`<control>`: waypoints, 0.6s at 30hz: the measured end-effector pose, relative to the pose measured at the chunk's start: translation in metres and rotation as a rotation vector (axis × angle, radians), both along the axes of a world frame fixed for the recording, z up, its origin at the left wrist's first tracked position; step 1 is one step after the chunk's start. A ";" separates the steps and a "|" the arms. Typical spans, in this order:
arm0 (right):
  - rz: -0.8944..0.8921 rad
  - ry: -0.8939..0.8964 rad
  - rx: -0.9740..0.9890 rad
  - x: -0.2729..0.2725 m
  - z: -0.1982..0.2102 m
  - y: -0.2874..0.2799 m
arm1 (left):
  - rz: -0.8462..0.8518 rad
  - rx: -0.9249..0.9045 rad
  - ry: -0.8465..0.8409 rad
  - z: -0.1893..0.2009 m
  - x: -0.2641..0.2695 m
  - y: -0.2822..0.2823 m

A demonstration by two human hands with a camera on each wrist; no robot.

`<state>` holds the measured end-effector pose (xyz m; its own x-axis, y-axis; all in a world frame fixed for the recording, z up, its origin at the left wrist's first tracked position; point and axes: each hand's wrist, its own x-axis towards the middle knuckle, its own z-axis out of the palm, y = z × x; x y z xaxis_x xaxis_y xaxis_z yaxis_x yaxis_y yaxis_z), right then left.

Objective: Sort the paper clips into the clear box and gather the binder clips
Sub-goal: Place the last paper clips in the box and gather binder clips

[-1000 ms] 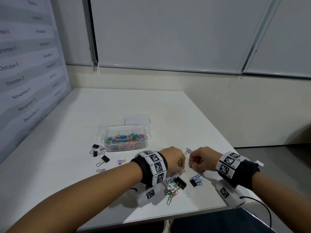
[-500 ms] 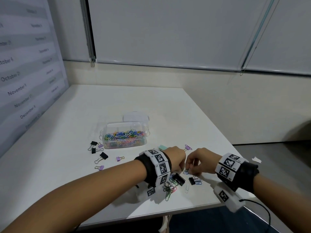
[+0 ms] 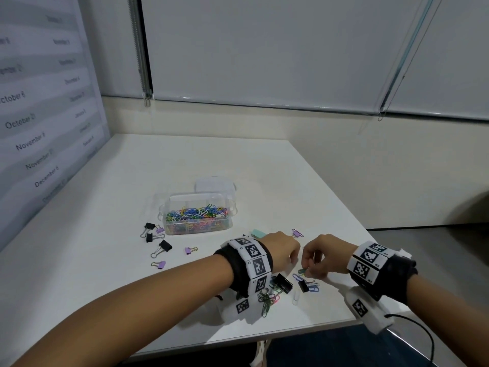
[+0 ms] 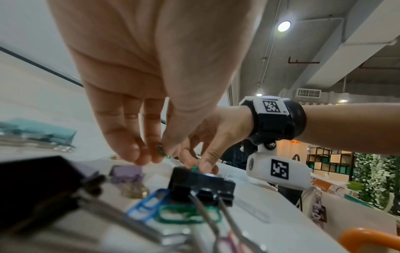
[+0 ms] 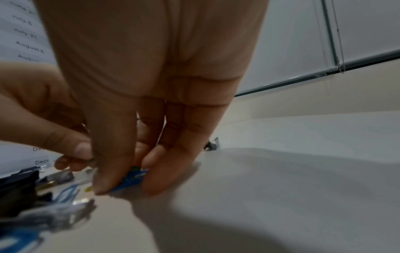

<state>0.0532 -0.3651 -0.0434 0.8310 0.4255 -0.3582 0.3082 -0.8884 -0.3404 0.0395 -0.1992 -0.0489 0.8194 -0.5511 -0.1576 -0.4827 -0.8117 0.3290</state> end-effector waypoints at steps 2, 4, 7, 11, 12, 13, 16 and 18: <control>-0.003 -0.011 0.003 0.001 0.001 0.000 | -0.027 0.007 0.019 0.001 0.000 -0.007; 0.002 -0.032 -0.009 0.002 0.002 -0.002 | -0.058 0.028 0.049 0.001 0.000 -0.013; -0.009 -0.050 -0.020 0.002 0.005 -0.007 | -0.104 0.044 0.062 0.000 0.001 -0.018; -0.039 -0.014 -0.014 0.003 0.005 -0.018 | -0.133 0.034 0.075 0.000 0.002 -0.021; -0.043 0.002 -0.014 0.004 0.004 -0.020 | -0.131 0.034 0.080 0.000 0.002 -0.020; -0.045 0.020 -0.011 0.004 0.004 -0.021 | -0.128 0.036 0.084 0.000 0.002 -0.020; -0.047 0.041 0.004 0.005 0.001 -0.021 | -0.109 0.041 0.083 0.001 0.002 -0.018; -0.047 0.038 0.009 0.005 0.001 -0.020 | -0.103 0.060 0.062 0.003 0.000 -0.017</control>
